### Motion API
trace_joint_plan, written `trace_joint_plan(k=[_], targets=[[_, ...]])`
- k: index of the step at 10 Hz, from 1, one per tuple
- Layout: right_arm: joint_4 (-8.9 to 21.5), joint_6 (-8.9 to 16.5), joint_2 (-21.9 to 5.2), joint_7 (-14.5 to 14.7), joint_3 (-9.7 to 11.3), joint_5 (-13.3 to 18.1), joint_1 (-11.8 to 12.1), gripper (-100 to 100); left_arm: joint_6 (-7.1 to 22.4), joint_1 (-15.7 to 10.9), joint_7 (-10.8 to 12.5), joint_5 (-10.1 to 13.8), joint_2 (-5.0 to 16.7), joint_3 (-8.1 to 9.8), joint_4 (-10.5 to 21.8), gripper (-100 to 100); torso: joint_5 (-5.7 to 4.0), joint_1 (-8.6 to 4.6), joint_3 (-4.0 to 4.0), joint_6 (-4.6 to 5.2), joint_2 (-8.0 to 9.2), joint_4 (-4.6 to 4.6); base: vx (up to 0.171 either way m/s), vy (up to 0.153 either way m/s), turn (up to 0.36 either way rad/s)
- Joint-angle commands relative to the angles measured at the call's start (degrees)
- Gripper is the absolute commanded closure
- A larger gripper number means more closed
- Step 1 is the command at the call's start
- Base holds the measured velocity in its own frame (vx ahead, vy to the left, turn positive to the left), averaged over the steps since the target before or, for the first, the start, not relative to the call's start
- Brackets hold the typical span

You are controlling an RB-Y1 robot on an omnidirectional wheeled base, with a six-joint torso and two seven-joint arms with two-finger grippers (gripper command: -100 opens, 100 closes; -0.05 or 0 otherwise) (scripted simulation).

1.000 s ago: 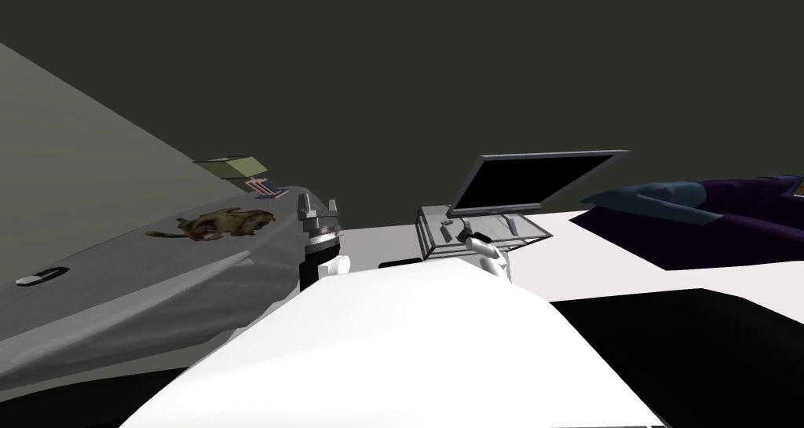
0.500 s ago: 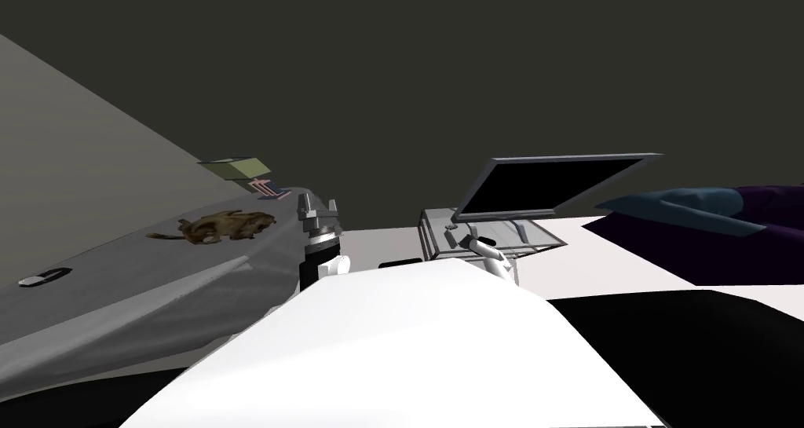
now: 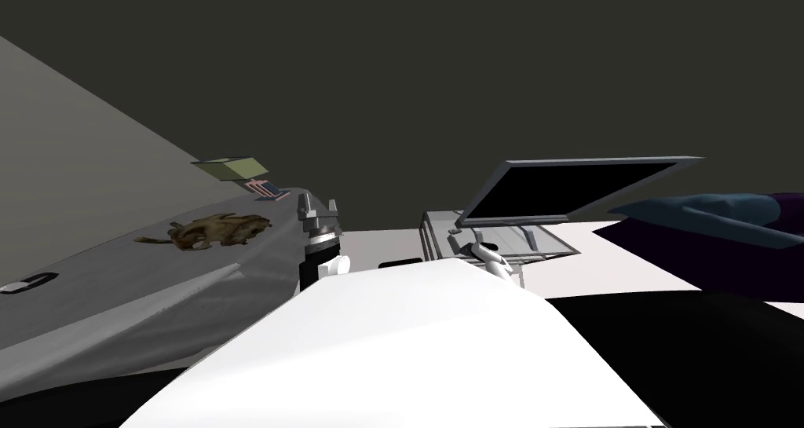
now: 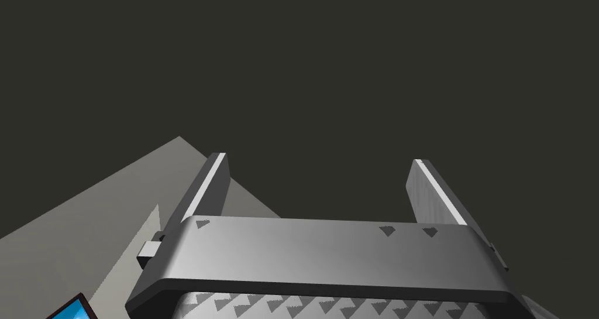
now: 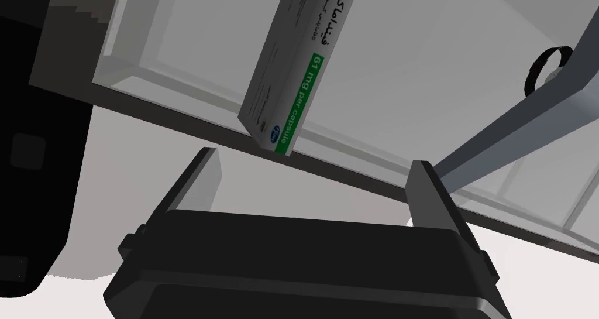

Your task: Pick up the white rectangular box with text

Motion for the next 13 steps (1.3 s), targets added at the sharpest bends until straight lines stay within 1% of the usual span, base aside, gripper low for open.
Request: trace_joint_plan(k=[1, 2, 3, 4, 5, 6, 7, 8, 9, 10, 11, 13], targets=[[2.86, 1.55, -0.37, -1.55, -1.08, -1.19, -0.25, -100, 0.0, 0.0, 0.0, 0.0, 0.0, 0.0, 0.0, 0, 0.0, 0.0, 0.0, 0.0, 0.0, 0.0, 0.084, -0.027, 0.061], [4.98, 2.64, -0.7, -2.72, -1.94, -2.21, -0.63, -100, 0.0, 0.0, 0.0, 0.0, 0.0, 0.0, 0.0, 0, 0.0, -0.04, -0.01, -0.01, -0.03, 0.0, 0.134, -0.045, 0.102], [6.19, 2.64, -0.7, -2.72, -1.94, -2.21, -0.63, -100, 0.0, 0.0, 0.0, 0.0, 0.0, 0.0, 0.0, 0, -0.01, -0.1, -0.08, -0.01, -0.16, -0.02, 0.097, -0.038, 0.039], [7.49, 3.64, -1.0, -3.84, -2.76, -3.16, -0.97, -100, 0.0, 0.0, 0.0, 0.0, 0.0, 0.0, 0.0, 0, -0.02, -0.08, -0.06, 0.01, -0.09, -0.02, 0.09, -0.03, 0.06], [8.85, 3.64, -1.0, -3.84, -2.76, -3.16, -0.97, -100, 0.0, 0.0, 0.0, 0.0, 0.0, 0.0, 0.0, 0, -0.01, -0.05, -0.04, -0.01, -0.07, -0.01, 0.067, -0.029, 0.033], [8.85, 3.64, -1.0, -3.84, -2.76, -3.16, -0.97, -100, 0.0, 0.0, 0.0, 0.0, 0.0, 0.0, 0.0, 0, -0.01, -0.03, 0.01, 0.01, 0.02, 0.0, 0.02, -0.015, -0.01], [11.12, 4.56, -1.27, -4.88, -3.52, -4.06, -1.28, -100, 0.0, 0.0, 0.0, 0.0, 0.0, 0.0, 0.0, 0, 0.0, 0.01, 0.08, 0.01, 0.16, 0.03, 0.052, -0.023, 0.059], [12.64, 5.41, -1.52, -5.85, -4.23, -4.88, -1.56, -100, 0.0, 0.0, 0.0, 0.0, 0.0, 0.0, 0.0, 0, 0.0, -0.01, 0.07, 0.0, 0.11, 0.03, 0.108, -0.044, 0.088], [13.67, 5.41, -1.52, -5.85, -4.23, -4.88, -1.56, -100, 0.0, 0.0, 0.0, 0.0, 0.0, 0.0, 0.0, 0, -0.01, -0.07, -0.02, -0.01, -0.05, 0.0, 0.085, -0.038, 0.038], [15.8, 6.17, -1.75, -6.73, -4.86, -5.64, -1.82, -100, 0.0, 0.0, 0.0, 0.0, 0.0, 0.0, 0.0, 0, -0.01, -0.06, -0.02, 0.01, -0.03, -0.01, 0.068, -0.041, 0.061], [15.8, 6.17, -1.75, -6.73, -4.86, -5.64, -1.82, -100, 0.0, 0.0, 0.0, 0.0, 0.0, 0.0, 0.0, 0, -0.01, -0.07, 0.01, 0.0, 0.02, 0.0, 0.046, -0.036, 0.029], [19.06, 7.47, -2.12, -8.21, -5.9, -6.92, -2.25, -100, 0.0, 0.0, 0.0, 0.0, 0.0, 0.0, 0.0, 0, -0.01, -0.05, 0.04, 0.0, 0.07, 0.02, 0.072, -0.042, 0.063]])
